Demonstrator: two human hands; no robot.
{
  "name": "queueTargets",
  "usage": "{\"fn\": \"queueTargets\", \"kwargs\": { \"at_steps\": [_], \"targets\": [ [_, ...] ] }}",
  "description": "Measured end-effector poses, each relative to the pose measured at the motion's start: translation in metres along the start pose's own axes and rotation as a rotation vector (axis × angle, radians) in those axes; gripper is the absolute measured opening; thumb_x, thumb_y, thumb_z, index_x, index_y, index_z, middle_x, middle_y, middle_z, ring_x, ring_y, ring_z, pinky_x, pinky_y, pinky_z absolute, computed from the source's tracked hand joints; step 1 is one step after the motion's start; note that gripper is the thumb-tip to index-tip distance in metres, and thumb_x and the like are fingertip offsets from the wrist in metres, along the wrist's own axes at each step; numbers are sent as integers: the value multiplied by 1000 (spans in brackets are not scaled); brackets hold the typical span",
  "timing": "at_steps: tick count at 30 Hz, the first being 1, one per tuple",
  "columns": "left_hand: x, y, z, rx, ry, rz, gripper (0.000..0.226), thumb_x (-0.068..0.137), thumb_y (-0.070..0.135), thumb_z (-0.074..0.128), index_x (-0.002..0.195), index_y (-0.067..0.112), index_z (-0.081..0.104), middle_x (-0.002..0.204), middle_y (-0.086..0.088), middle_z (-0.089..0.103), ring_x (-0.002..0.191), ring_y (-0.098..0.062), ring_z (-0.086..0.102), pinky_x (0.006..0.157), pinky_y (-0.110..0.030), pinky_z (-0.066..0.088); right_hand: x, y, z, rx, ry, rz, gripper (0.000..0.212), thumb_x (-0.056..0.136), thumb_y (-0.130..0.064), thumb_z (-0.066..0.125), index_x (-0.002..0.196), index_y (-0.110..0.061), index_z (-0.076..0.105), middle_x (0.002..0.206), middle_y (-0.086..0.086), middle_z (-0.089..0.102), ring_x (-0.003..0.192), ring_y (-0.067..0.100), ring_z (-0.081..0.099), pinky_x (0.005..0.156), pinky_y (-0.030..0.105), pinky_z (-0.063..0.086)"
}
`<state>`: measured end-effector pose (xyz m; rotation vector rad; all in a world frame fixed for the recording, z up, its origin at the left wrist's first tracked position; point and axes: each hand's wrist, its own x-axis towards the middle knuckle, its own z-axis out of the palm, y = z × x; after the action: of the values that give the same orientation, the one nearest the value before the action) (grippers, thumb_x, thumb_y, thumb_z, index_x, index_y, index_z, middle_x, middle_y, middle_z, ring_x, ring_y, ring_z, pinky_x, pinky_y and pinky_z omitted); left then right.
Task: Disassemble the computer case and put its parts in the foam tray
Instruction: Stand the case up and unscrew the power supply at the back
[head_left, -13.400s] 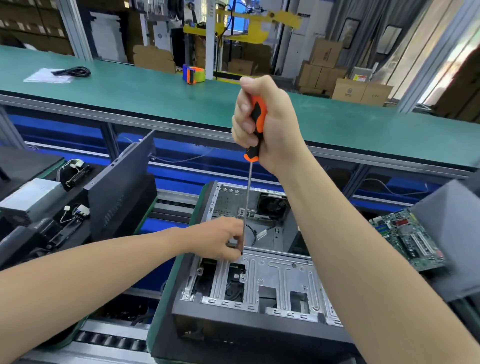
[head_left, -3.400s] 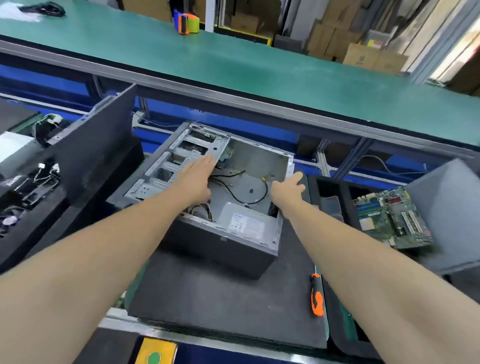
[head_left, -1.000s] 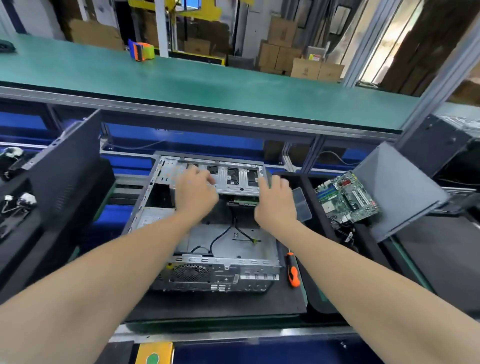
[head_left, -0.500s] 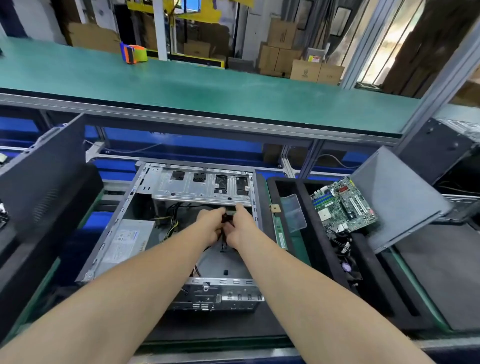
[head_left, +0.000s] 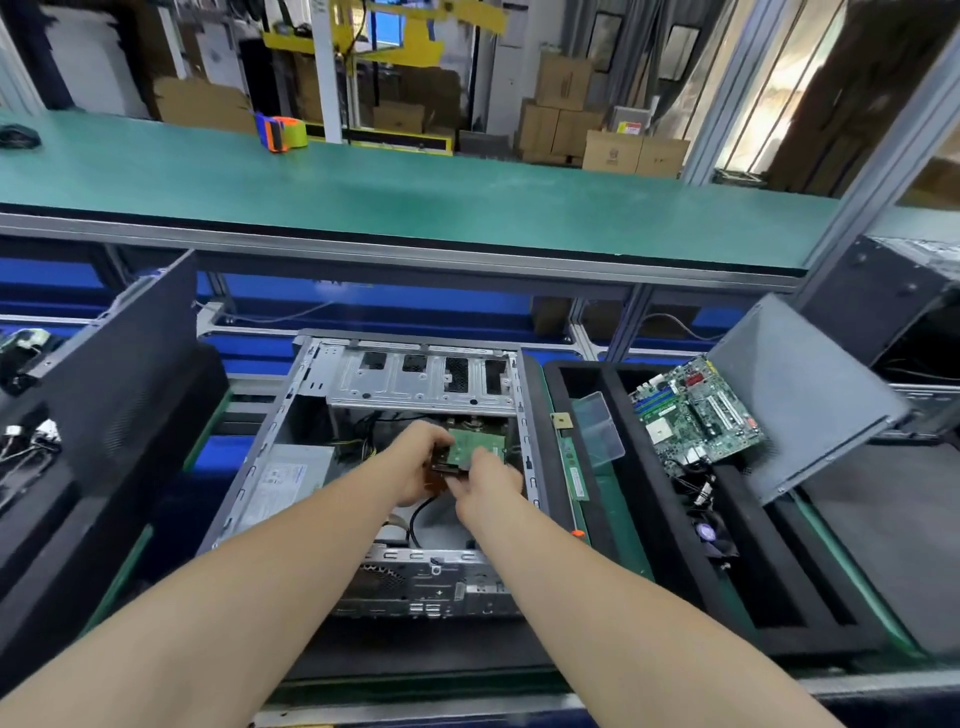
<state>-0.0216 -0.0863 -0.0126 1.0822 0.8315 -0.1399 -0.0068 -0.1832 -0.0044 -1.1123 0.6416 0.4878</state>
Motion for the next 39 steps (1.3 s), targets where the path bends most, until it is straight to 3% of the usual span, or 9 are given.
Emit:
{"fn": "queueTargets", "kwargs": {
  "at_steps": [9, 13, 15, 19, 23, 26, 31, 36, 39],
  "targets": [
    [-14, 22, -9, 176, 70, 84, 13, 92, 5, 57, 105, 4, 60, 85, -14, 66, 66, -28, 66, 59, -35, 55, -48, 3, -9, -187, -14, -89, 8, 102, -3, 59, 109, -4, 55, 106, 22, 67, 92, 34, 72, 63, 42, 64],
    [-24, 26, -15, 314, 64, 50, 12, 94, 13, 58, 102, 7, 62, 73, -10, 71, 54, -20, 65, 52, -26, 50, -59, -11, -16, -276, 32, -239, 18, 91, -10, 74, 99, -1, 60, 100, 22, 71, 82, 38, 76, 50, 41, 63],
    [-30, 25, -14, 428, 53, 36, 20, 92, 25, 56, 103, 10, 63, 65, -6, 72, 42, -16, 59, 48, -21, 40, -59, -21, -20, -293, 59, -293, 23, 85, -16, 78, 95, -1, 64, 97, 19, 72, 79, 37, 76, 54, 44, 64],
    [-30, 24, 5, 428, 24, 134, 30, 89, 33, 57, 108, 11, 65, 96, -12, 74, 56, -21, 64, 49, -23, 45, -54, -50, -30, -317, 154, -421, 28, 77, -29, 80, 76, -8, 62, 76, 4, 66, 61, 23, 57, 53, 33, 50],
    [-28, 29, 35, 582, 140, 428, 29, 89, 35, 62, 96, 9, 74, 95, -9, 73, 73, -23, 70, 47, -22, 49, -42, -101, -43, -224, 137, -407, 30, 77, -28, 84, 90, -6, 69, 91, 8, 70, 75, 27, 65, 76, 52, 65],
    [-27, 33, 68, 588, 89, 545, 24, 96, 29, 59, 90, 8, 69, 88, -9, 70, 64, -25, 73, 48, -30, 54, -24, -143, -59, -264, 143, -451, 35, 79, -29, 87, 87, -10, 59, 94, 7, 64, 81, 26, 64, 68, 44, 60],
    [-13, 38, 134, 550, 43, 506, 15, 95, 21, 63, 87, 9, 66, 76, -14, 74, 59, -25, 73, 52, -32, 60, 17, -204, -91, -325, 170, -549, 36, 80, -28, 90, 70, -14, 59, 84, 10, 69, 83, 31, 64, 75, 43, 54],
    [13, 26, 198, 644, -60, 394, 10, 94, 15, 55, 96, 12, 64, 74, -14, 68, 70, -31, 71, 82, -46, 62, 67, -246, -128, -471, 154, -617, 40, 87, -33, 86, 67, -9, 60, 80, 5, 54, 81, 20, 47, 75, 37, 45],
    [27, 14, 229, 693, -134, 305, 18, 96, 9, 50, 106, 19, 61, 71, -11, 60, 59, -25, 60, 67, -35, 56, 95, -260, -149, -614, 126, -650, 46, 90, -38, 83, 67, -25, 45, 79, 0, 47, 86, 22, 42, 64, 35, 34]
  ]
}}
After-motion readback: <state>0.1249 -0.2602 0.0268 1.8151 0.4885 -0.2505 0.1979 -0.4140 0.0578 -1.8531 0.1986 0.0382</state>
